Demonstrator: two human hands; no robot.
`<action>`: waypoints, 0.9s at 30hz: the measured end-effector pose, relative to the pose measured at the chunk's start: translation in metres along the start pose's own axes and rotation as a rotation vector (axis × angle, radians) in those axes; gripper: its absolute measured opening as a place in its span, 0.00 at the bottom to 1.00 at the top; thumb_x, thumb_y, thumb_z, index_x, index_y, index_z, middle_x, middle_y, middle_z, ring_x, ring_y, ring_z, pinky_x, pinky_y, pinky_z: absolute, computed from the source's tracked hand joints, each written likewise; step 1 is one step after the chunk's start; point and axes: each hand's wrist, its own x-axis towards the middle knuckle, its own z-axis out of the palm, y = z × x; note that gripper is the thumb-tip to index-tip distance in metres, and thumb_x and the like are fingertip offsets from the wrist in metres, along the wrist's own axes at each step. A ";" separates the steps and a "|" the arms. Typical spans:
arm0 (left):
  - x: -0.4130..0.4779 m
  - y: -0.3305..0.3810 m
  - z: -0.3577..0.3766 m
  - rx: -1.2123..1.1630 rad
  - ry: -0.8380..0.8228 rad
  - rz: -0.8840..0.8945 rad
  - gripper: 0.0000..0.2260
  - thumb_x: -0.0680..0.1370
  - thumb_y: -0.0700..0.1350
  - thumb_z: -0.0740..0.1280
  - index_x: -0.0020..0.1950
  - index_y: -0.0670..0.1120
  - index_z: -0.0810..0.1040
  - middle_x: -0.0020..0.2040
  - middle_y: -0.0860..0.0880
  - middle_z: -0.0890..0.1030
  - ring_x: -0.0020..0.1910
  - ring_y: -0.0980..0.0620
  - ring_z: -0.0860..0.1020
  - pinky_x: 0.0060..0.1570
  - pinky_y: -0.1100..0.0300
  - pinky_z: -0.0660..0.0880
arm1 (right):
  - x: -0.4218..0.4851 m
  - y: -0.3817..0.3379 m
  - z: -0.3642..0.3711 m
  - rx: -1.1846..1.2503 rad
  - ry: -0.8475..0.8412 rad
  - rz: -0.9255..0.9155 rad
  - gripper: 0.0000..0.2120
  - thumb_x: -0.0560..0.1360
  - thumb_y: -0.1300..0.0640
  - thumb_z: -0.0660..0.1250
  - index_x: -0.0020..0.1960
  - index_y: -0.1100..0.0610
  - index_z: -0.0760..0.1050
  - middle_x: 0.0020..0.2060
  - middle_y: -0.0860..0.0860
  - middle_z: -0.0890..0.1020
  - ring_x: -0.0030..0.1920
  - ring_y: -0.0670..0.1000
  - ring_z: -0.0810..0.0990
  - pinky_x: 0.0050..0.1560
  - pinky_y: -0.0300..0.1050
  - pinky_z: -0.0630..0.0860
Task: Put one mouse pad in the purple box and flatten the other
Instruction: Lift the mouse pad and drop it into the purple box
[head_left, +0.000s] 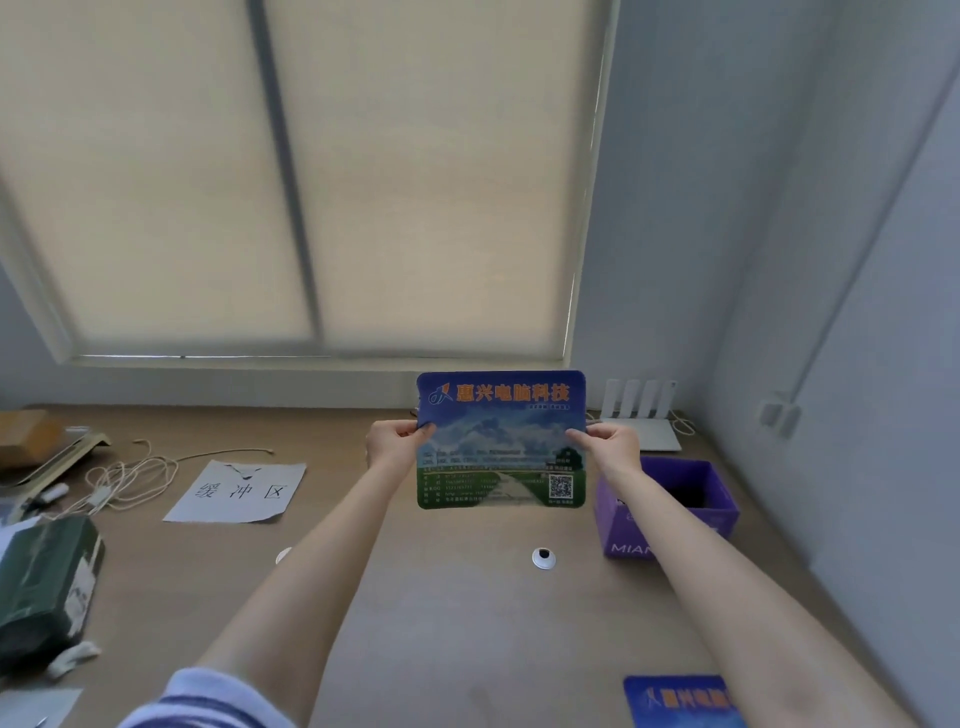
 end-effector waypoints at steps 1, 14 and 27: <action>0.000 0.002 0.001 0.002 -0.017 0.000 0.14 0.71 0.50 0.75 0.52 0.45 0.84 0.45 0.50 0.84 0.47 0.46 0.81 0.49 0.52 0.78 | -0.001 0.001 -0.003 0.004 0.015 0.011 0.16 0.71 0.55 0.75 0.55 0.62 0.80 0.50 0.54 0.83 0.50 0.52 0.80 0.45 0.43 0.75; 0.008 0.032 0.019 -0.004 -0.102 0.087 0.14 0.71 0.49 0.75 0.53 0.43 0.84 0.44 0.50 0.84 0.47 0.46 0.81 0.53 0.48 0.78 | -0.006 -0.025 -0.037 0.036 0.071 -0.012 0.16 0.72 0.56 0.74 0.55 0.63 0.80 0.49 0.54 0.83 0.46 0.49 0.78 0.36 0.36 0.69; 0.002 0.076 0.073 -0.047 -0.074 0.084 0.16 0.71 0.49 0.75 0.56 0.43 0.82 0.51 0.47 0.83 0.51 0.45 0.80 0.56 0.48 0.77 | 0.047 -0.032 -0.095 0.048 0.040 -0.107 0.16 0.70 0.54 0.75 0.52 0.64 0.82 0.48 0.55 0.84 0.47 0.52 0.80 0.38 0.40 0.72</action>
